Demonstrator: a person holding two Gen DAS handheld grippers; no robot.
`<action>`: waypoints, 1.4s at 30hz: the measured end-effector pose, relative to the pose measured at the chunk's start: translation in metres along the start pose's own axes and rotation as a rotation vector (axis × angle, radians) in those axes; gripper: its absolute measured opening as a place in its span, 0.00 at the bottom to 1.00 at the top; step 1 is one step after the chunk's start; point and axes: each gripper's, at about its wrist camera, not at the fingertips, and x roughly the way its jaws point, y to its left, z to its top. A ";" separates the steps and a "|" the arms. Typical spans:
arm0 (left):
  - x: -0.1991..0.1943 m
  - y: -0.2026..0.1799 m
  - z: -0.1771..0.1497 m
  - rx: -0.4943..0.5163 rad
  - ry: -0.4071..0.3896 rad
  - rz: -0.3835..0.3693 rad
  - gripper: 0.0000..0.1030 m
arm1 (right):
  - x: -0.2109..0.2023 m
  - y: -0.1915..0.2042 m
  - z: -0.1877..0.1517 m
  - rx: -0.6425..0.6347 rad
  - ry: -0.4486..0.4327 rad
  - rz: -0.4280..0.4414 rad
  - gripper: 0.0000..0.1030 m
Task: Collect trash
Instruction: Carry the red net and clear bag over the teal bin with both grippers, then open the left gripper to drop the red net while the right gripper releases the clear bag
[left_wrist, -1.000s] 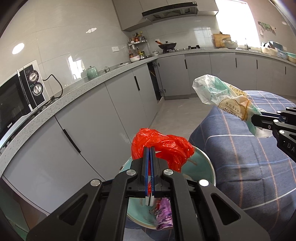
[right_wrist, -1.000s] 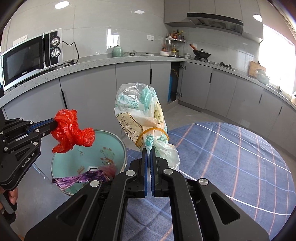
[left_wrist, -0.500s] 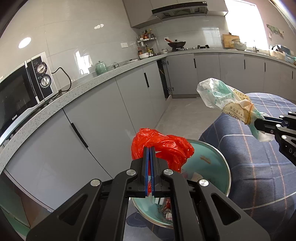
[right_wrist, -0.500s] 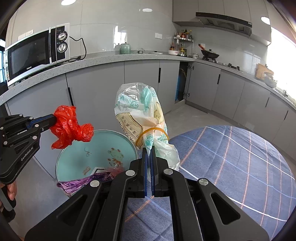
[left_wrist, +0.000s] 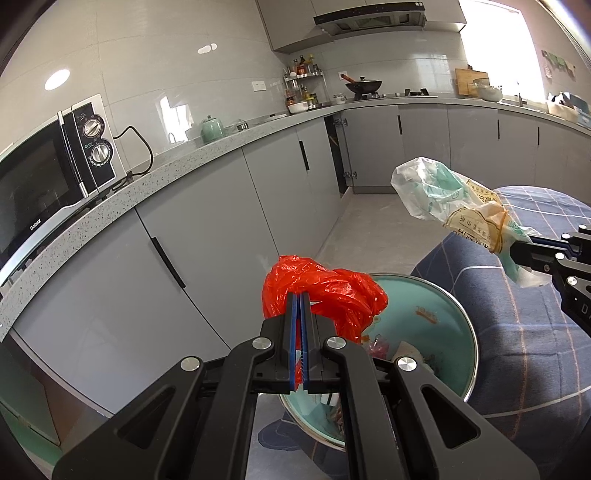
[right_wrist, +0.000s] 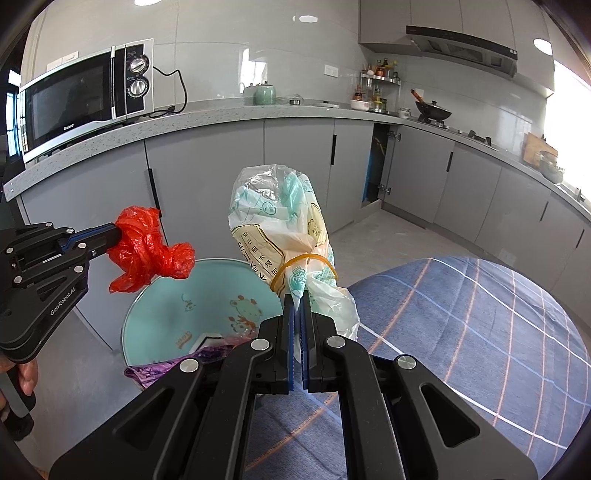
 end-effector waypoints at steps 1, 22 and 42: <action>0.000 0.000 -0.001 -0.002 0.001 0.000 0.02 | 0.000 0.001 0.000 -0.003 0.000 0.002 0.04; 0.009 0.014 -0.002 -0.037 0.018 -0.002 0.15 | 0.003 0.013 -0.001 -0.057 -0.020 0.073 0.33; -0.040 0.035 -0.022 -0.116 -0.065 0.042 0.90 | -0.085 -0.005 -0.030 0.120 -0.161 -0.009 0.63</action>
